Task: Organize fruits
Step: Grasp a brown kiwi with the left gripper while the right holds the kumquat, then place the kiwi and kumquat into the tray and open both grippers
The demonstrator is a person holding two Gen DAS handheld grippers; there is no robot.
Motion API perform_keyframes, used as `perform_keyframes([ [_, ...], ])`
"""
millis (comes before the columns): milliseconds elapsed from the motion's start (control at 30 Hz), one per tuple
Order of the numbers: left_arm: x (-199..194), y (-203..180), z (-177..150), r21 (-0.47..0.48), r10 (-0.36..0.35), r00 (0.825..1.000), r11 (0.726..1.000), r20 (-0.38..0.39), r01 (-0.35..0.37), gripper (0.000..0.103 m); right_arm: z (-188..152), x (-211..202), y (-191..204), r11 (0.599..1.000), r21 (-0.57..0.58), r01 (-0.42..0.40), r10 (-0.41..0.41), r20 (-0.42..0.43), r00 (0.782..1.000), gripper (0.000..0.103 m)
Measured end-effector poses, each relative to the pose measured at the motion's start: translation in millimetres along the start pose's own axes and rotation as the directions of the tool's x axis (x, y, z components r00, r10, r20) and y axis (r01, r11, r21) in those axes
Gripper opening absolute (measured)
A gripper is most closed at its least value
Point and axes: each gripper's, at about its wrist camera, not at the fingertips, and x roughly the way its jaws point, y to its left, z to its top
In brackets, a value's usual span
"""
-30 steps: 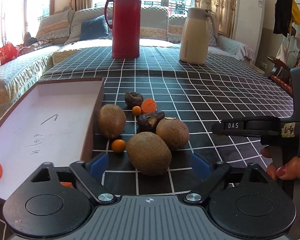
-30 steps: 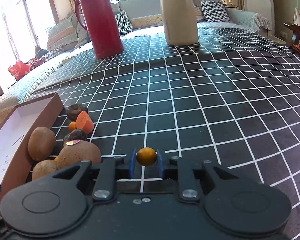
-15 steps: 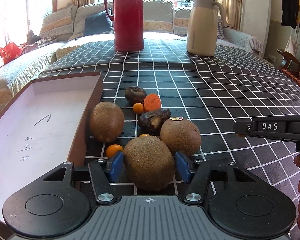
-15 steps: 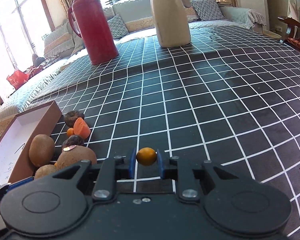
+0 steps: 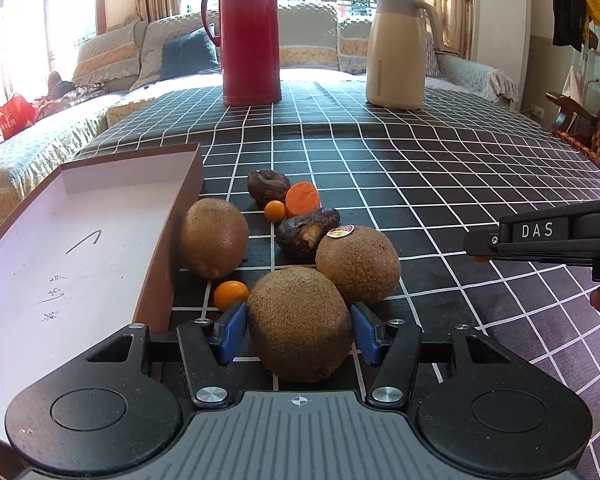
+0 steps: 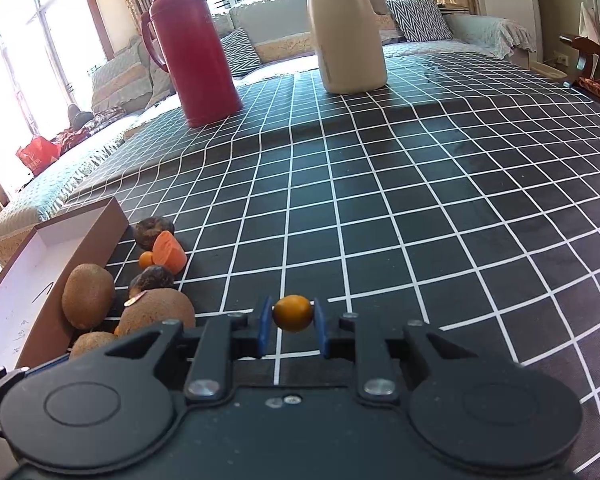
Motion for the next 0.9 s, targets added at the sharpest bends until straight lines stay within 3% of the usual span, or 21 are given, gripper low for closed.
perform_keyframes([
  [233,-8,10,-3,-0.064,-0.067,0.998,0.996,0.000,0.067,0.056,0,-4,-3,1.000,0.013,0.007,-0.007,0.013,1.000,0.021],
  [567,-35,15,-3,-0.012,-0.100,0.990,0.995,0.102,0.101,0.056,0,-5,-5,1.000,0.004,0.016,-0.016,0.020,1.000,0.021],
  [900,-52,58,2,-0.085,-0.055,0.985,0.994,0.164,0.069,0.056,-2,-10,-4,1.000,0.004,0.022,-0.022,0.044,0.999,0.021],
])
